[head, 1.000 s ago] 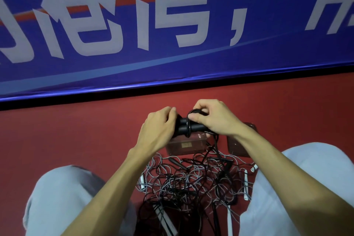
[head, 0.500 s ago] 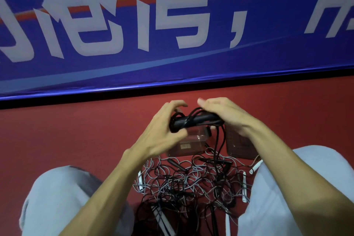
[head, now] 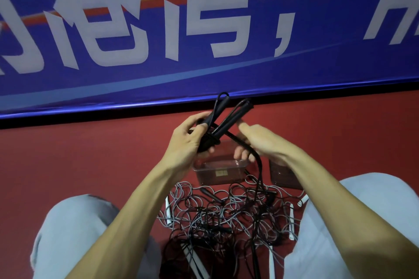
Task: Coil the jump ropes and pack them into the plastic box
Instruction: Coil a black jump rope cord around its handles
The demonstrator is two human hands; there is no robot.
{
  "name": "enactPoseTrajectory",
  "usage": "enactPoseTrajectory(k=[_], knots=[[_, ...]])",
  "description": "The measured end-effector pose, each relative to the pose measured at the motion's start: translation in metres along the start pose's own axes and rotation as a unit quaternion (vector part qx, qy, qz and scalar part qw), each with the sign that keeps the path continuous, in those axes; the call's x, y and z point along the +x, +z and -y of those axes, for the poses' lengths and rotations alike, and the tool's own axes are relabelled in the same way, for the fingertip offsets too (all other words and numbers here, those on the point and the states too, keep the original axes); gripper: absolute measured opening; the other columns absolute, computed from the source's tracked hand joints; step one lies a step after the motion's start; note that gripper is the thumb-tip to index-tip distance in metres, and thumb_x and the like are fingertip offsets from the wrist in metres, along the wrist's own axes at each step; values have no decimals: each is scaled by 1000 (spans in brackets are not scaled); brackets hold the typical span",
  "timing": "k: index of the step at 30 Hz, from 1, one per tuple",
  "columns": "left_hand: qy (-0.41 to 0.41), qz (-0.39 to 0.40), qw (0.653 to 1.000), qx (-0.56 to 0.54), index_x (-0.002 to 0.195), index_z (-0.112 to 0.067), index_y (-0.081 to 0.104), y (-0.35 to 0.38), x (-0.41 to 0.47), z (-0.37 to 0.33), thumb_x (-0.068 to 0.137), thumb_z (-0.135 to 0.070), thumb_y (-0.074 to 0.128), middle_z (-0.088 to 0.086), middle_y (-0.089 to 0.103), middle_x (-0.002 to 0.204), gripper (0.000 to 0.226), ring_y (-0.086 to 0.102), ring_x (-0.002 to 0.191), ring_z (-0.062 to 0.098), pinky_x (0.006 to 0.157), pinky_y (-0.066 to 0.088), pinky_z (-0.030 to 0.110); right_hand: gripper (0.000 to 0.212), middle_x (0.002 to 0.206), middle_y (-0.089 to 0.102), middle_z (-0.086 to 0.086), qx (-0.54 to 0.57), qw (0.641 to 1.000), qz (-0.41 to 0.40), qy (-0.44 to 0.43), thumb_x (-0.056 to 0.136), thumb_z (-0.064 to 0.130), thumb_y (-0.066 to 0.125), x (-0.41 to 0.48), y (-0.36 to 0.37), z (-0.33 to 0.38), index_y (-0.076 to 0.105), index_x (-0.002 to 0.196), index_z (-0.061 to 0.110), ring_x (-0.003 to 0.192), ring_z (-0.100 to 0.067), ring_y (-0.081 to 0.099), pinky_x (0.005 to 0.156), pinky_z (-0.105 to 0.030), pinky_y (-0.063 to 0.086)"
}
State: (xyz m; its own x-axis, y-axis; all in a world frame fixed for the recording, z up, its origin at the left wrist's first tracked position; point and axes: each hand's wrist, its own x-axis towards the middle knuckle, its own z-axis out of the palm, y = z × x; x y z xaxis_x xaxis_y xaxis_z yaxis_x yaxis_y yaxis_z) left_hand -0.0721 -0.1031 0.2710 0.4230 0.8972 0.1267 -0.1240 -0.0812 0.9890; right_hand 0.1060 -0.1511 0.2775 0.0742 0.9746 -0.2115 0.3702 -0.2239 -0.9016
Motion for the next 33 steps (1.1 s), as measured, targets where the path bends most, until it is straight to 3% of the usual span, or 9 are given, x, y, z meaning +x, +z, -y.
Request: enactPoseTrajectory(k=[3,6,9,11,15,19,24,29,33], knots=[[-4,-22,1000,19,119,-12,61,0,1,2,102,-12,47,5,69,72,22,56,47,15,45,46,21,48,75,69,-12,-159,983,86,26,99,51,41,-4,0,-3,63,88,9,72,-27,64,67,-33,50],[7,-62,992,106,108,-10,59,-4,4,6,100,-18,50,8,70,71,14,58,53,18,51,46,27,20,80,70,-5,-262,957,127,15,91,31,66,-10,-4,-6,56,94,14,69,-20,67,73,-37,53],[17,-87,981,175,96,-20,50,-11,10,16,95,-31,58,13,73,82,13,59,58,20,61,45,36,7,86,66,3,-412,905,87,-58,92,21,64,-12,-7,-5,57,93,22,79,-16,62,73,-31,48],[21,-76,975,207,90,-24,47,-15,13,18,93,-35,61,13,73,84,18,61,62,21,64,45,39,11,85,66,2,-400,907,71,-112,94,12,55,-14,-9,-5,58,91,22,79,-20,65,77,-37,54],[7,-8,967,256,94,-17,53,-19,12,14,92,-30,64,12,70,81,17,59,57,16,60,45,33,27,86,63,4,-425,877,25,-224,95,1,46,-18,-11,-2,61,103,22,77,-11,61,75,-37,54],[10,115,958,261,107,-5,64,-19,5,4,90,-18,67,-1,69,67,22,62,53,6,48,45,17,35,101,63,7,-444,841,-47,-307,93,1,52,-23,-10,3,63,115,26,92,-14,60,75,-39,51],[3,247,930,272,115,-3,61,-11,-5,0,94,-4,60,-12,69,68,22,60,58,-4,55,44,9,15,94,67,3,-419,809,-134,-389,89,9,65,-24,-14,4,69,102,16,88,-19,63,68,-36,52],[-21,274,902,332,102,-16,60,-7,-5,6,88,-4,62,-7,57,73,18,49,61,7,62,41,25,12,78,54,13,-395,872,-99,-272,95,32,57,-16,-14,-4,62,96,21,84,-15,54,76,-38,46],[-5,240,891,385,108,-13,58,-10,-3,10,78,-11,69,-3,62,83,32,52,61,4,62,45,20,12,74,66,-4,-316,927,-36,-199,95,35,57,-11,-9,-8,57,88,25,69,-28,63,67,-44,50]])
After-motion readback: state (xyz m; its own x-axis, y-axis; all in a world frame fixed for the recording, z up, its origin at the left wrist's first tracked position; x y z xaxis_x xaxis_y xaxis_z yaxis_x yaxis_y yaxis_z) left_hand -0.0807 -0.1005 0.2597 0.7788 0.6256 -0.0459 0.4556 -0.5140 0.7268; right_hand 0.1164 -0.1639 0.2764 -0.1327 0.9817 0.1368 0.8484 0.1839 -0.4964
